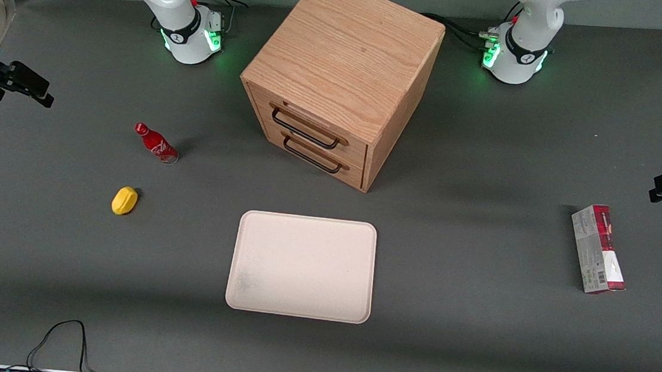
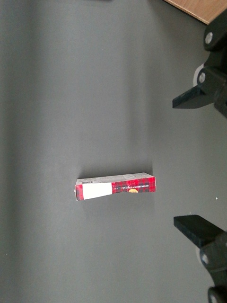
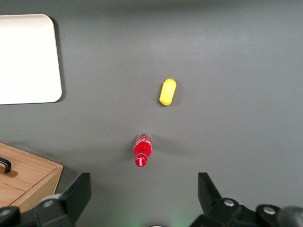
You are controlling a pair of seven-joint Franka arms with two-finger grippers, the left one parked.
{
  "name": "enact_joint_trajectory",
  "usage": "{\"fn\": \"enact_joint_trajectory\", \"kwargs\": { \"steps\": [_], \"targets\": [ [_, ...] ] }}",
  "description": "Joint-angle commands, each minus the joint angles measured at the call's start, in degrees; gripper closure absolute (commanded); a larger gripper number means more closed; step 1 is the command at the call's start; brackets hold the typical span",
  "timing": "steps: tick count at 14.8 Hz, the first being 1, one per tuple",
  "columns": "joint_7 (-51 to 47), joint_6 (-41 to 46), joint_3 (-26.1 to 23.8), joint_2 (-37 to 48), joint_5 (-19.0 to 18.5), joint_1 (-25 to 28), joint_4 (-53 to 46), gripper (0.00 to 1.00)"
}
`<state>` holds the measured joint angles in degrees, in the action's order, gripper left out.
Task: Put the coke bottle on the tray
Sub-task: 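Move the right gripper toward the red Coca-Cola bottle lying on the table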
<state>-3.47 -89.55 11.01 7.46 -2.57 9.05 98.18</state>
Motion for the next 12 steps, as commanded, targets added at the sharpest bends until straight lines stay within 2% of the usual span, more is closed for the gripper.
{"fn": "enact_joint_trajectory", "kwargs": {
  "steps": [1, 4, 7, 10, 12],
  "targets": [
    [1.7, 1.4, 0.0, -1.3, 1.1, -0.4, -1.9, 0.00],
    [1.5, 1.7, -0.3, -1.1, 1.2, -0.4, -1.1, 0.00],
    [1.9, 2.3, -0.5, 2.1, 1.5, -0.3, 8.9, 0.00],
    [2.3, -16.7, -0.4, 11.4, 1.4, 0.5, 31.7, 0.00],
    [2.4, -26.3, -0.5, 11.5, 1.2, 0.9, 39.1, 0.00]
  ]
}}
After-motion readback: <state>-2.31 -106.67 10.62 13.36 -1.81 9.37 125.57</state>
